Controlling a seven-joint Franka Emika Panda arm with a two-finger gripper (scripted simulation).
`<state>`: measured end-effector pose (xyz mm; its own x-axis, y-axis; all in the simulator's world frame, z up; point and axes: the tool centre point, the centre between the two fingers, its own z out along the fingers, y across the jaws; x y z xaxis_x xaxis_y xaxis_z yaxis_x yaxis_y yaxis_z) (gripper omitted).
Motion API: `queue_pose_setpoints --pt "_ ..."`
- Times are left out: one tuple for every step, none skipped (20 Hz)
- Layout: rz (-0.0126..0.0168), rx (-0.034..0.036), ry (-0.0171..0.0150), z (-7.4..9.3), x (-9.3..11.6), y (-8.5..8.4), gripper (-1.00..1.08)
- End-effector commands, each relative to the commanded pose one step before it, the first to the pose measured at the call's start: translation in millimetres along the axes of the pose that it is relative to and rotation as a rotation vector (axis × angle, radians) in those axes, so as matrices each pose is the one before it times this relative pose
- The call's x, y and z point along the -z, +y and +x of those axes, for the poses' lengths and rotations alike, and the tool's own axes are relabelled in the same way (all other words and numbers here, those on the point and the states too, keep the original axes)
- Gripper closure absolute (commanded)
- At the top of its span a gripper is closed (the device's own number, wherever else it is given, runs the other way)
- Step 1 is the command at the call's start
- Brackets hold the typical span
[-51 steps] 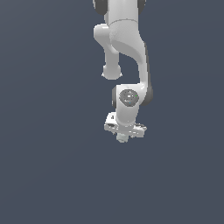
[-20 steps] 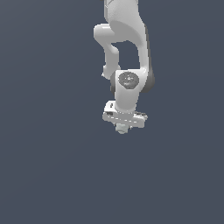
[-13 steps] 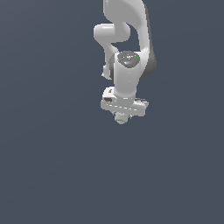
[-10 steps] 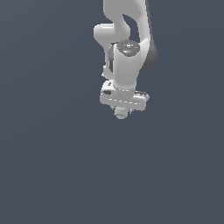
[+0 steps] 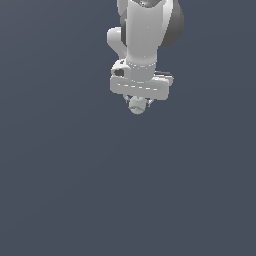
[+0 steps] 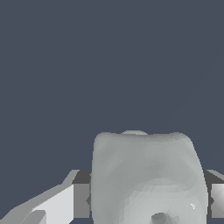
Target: Pick up the object and move it to a goal position.
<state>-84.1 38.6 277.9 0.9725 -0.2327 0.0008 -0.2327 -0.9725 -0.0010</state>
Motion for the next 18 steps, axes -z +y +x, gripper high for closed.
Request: queue_pose_setpoints --pt "-0.00092 -0.00032 -0.0008 -8.5 22.2 4.12 1.08" --pt "0.0 0.0 0.0 -2.82 8.13 1.39 1.08" --pt "0.0 0.0 0.0 -2.65 7.78 1.31 1.08" --pt "0.0 0.0 0.0 -2.47 7.41 1.23 1.08" --pt "0.0 0.0 0.0 -2.29 7.0 1.15 1.08" --pt "0.0 0.0 0.0 -2.12 6.55 1.07 1.08" --pt "0.0 0.0 0.0 -1.94 6.04 0.98 1.08" --pt "0.0 0.0 0.0 -1.75 5.49 0.88 1.08" --pt "0.0 0.0 0.0 -1.55 4.93 0.78 1.08" --pt "0.0 0.0 0.0 -1.34 4.38 0.68 1.08" --pt "0.0 0.0 0.0 -1.13 3.84 0.58 1.08" --pt "0.0 0.0 0.0 -0.92 3.3 0.48 1.08" --pt "0.0 0.0 0.0 -0.7 2.76 0.38 1.08" --pt "0.0 0.0 0.0 -0.49 2.23 0.28 1.08" --pt "0.0 0.0 0.0 -0.29 1.7 0.19 1.08" --pt "0.0 0.0 0.0 -0.11 1.18 0.1 1.08" --pt "0.0 0.0 0.0 0.01 0.68 0.03 1.08" --pt "0.0 0.0 0.0 0.02 0.21 0.0 1.08"
